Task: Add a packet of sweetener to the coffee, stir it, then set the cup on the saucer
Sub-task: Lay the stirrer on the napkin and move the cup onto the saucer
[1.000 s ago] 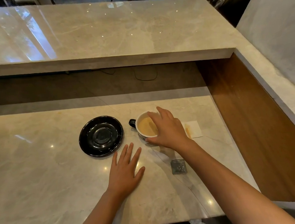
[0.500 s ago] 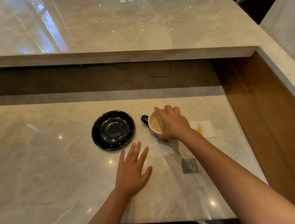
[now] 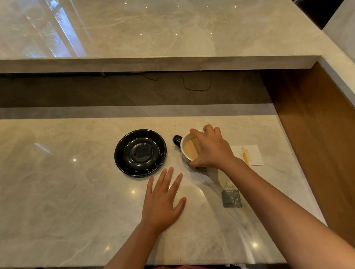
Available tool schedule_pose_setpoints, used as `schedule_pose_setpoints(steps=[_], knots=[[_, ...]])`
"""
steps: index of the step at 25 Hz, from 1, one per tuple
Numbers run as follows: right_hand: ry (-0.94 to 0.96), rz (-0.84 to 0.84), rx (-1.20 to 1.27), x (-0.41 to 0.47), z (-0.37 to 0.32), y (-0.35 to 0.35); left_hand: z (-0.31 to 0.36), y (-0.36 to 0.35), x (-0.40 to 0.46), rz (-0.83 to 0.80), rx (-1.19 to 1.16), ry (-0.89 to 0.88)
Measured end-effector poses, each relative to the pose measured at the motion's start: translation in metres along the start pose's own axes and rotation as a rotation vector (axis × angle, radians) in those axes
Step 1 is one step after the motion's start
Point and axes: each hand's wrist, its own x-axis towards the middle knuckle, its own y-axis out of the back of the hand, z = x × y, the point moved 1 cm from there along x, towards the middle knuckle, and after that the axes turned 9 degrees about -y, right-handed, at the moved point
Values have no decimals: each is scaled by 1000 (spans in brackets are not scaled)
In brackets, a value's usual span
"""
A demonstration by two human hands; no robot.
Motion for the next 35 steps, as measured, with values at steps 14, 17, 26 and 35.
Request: schedule_pose_setpoints(steps=[14,17,26,35], knots=[[270,-25,37,30,-97,6,-3,2,-2,-5,-22,-32],[295,-40,10,34,-111,-4,-3,1,-2,-6,-10,-32],[349,-47,-18,38,-128,-20,-3,3,-2,39,-43,-45],[388,-159,2,41,-119,-11,-3,3,-2,17,-28,-26]])
